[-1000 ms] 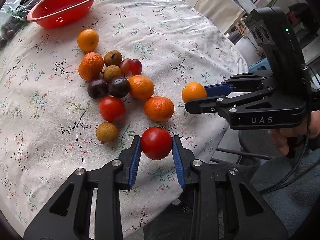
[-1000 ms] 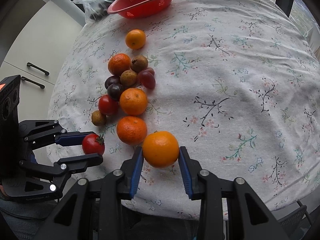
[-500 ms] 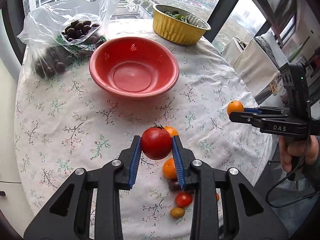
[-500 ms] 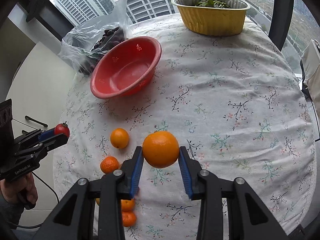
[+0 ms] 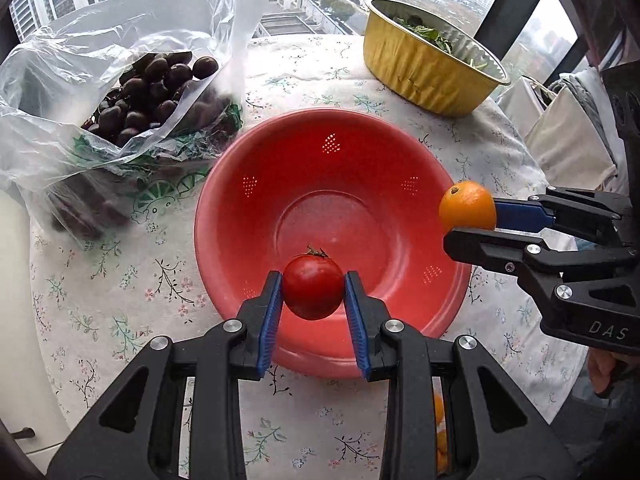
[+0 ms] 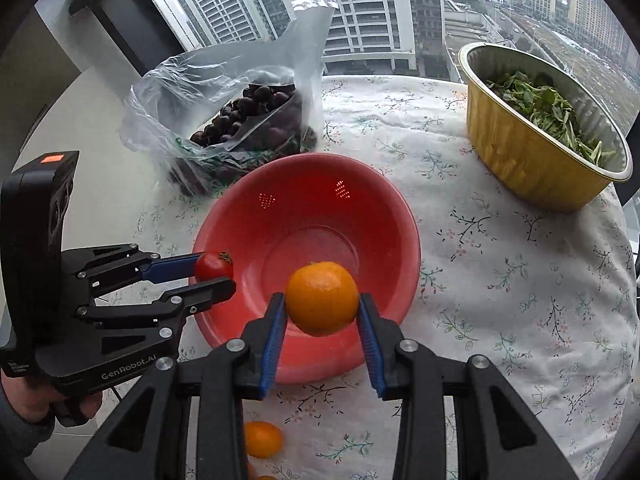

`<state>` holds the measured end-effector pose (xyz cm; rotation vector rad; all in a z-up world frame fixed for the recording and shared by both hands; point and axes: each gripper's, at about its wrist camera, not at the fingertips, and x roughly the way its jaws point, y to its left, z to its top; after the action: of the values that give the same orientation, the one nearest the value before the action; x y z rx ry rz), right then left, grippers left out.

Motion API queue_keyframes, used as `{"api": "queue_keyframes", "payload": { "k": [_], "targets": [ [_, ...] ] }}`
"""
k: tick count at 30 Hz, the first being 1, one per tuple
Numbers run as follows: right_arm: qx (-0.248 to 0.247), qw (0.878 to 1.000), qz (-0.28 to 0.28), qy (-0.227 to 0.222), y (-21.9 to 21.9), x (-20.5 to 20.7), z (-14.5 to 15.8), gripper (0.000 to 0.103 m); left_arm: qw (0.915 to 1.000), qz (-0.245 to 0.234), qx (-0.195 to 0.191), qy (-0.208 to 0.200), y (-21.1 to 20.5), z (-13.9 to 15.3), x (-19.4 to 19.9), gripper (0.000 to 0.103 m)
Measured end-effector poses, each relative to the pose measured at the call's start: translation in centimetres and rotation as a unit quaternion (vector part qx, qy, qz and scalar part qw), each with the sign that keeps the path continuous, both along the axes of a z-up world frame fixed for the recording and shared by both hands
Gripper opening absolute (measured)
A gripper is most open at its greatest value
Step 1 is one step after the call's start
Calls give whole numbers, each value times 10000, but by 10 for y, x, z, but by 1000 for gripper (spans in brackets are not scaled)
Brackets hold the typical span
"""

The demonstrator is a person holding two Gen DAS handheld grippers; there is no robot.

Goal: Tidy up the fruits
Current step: 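Carry the tangerine and tomato in both tools over the red colander, then open both tools to drop the fruits into the red colander, then move both open tools back to the line of fruits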

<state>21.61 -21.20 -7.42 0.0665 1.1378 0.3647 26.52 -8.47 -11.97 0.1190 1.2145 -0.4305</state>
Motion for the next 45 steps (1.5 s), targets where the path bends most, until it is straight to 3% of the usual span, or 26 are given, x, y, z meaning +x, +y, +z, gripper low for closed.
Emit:
{"api": "queue_keyframes", "payload": {
  "k": [10, 22, 24, 28, 32, 34, 40, 41, 45],
  "targets": [
    [-387, 9973, 361, 511, 18, 31, -45, 38, 9991, -139, 315, 237, -16, -47, 26, 29],
    [-550, 9962, 345, 581, 18, 41, -51, 42, 9984, -151, 537, 119, -28, -50, 33, 32],
    [-514, 9964, 339, 577, 16, 41, -49, 44, 9980, -116, 623, 20, -26, -46, 33, 40],
    [-551, 9969, 325, 456, 13, 38, -38, 53, 9981, -91, 595, -110, -21, -32, 29, 46],
    [-422, 9989, 166, 146, 1, 27, -12, 60, 9984, -10, 460, -339, -15, -10, 16, 72],
    [-271, 9996, 0, -14, -7, 16, 2, 66, 9980, 44, 389, -491, -9, 4, 4, 76],
    [185, 9982, -552, -172, -31, -41, 27, 74, 9975, 199, -117, -667, 21, 34, -54, 92],
    [245, 9977, -621, -128, -33, -54, 27, 74, 9975, 200, -193, -653, 26, 34, -65, 100],
    [365, 9957, -834, 171, -36, -111, 18, 74, 9980, 54, -163, -603, 46, 31, -126, 103]
  ]
}}
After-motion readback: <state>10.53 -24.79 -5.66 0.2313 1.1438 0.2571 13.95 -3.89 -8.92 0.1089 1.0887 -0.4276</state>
